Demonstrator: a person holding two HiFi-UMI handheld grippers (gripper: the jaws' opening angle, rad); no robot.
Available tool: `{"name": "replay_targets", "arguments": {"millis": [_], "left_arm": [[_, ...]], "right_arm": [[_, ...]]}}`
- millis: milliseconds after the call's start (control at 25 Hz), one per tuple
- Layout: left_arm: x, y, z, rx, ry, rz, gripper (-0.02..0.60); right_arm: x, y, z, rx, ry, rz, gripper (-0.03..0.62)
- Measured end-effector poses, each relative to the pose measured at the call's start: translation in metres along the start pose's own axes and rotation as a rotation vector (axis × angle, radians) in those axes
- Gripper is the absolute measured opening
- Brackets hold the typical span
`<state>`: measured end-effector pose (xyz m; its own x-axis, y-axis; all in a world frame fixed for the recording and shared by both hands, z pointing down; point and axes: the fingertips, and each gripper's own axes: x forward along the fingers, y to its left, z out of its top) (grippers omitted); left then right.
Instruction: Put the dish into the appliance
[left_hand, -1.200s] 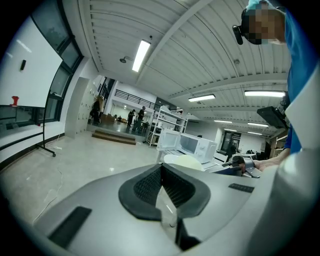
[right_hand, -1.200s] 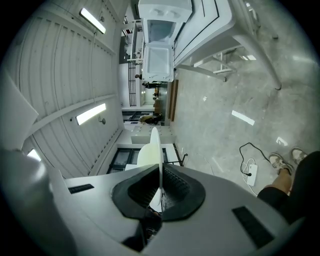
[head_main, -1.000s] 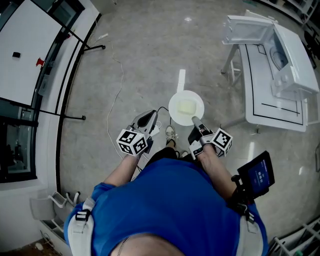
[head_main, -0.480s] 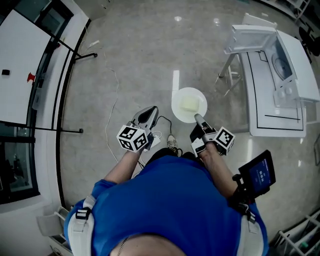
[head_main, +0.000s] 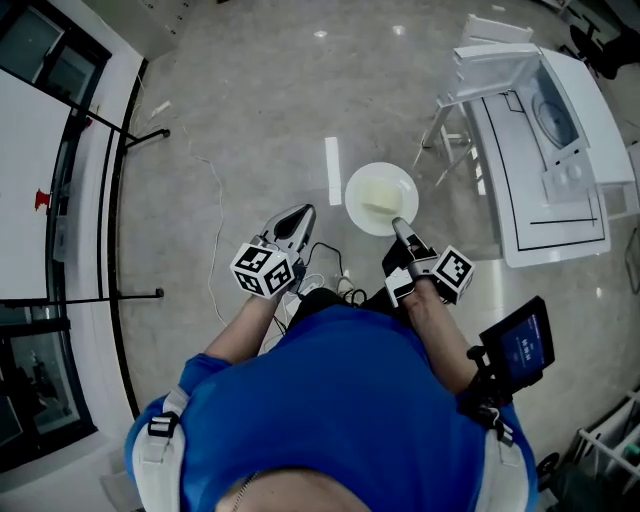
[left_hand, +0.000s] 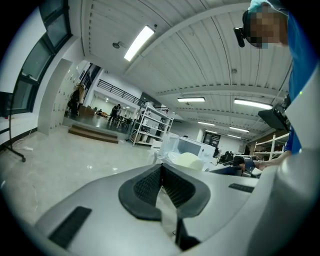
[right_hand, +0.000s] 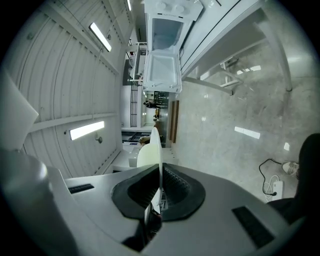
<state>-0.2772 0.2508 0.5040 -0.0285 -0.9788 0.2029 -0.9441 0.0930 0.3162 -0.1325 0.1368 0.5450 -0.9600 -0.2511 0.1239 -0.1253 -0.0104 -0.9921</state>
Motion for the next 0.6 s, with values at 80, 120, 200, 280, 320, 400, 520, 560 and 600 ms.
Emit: {"name": "replay_targets", "arguments": {"millis": [80, 120, 200, 280, 320, 400, 520, 560, 600], "left_arm": [[0.008, 0.001, 0.002, 0.002, 0.005, -0.022, 0.006], [0.013, 0.001, 0.003, 0.004, 0.006, -0.032, 0.006], [0.024, 0.001, 0.006, 0.007, 0.006, -0.048, 0.006], [0.035, 0.003, 0.008, 0.005, 0.007, -0.059, 0.006], [0.040, 0.003, 0.009, 0.003, 0.008, -0.064, 0.006], [0.052, 0.004, 0.012, 0.003, 0.009, -0.072, 0.006], [0.073, 0.005, 0.018, 0.008, 0.011, -0.079, 0.006], [0.080, 0.005, 0.020, 0.009, 0.011, -0.082, 0.006], [0.088, 0.005, 0.022, 0.012, 0.011, -0.085, 0.006]], "right_arm": [[0.001, -0.004, 0.009, -0.007, -0.025, -0.004, 0.009], [0.001, -0.006, 0.013, -0.009, -0.034, -0.006, 0.009], [0.003, -0.004, 0.021, -0.008, -0.048, -0.007, 0.009], [0.008, -0.001, 0.029, -0.007, -0.059, -0.005, 0.009], [0.010, 0.000, 0.034, -0.010, -0.064, -0.003, 0.009], [0.015, 0.000, 0.045, -0.018, -0.071, 0.003, 0.009], [0.023, -0.002, 0.062, -0.005, -0.079, -0.005, 0.009], [0.026, -0.003, 0.069, -0.002, -0.082, -0.005, 0.009], [0.028, -0.003, 0.075, 0.000, -0.086, -0.003, 0.009]]}}
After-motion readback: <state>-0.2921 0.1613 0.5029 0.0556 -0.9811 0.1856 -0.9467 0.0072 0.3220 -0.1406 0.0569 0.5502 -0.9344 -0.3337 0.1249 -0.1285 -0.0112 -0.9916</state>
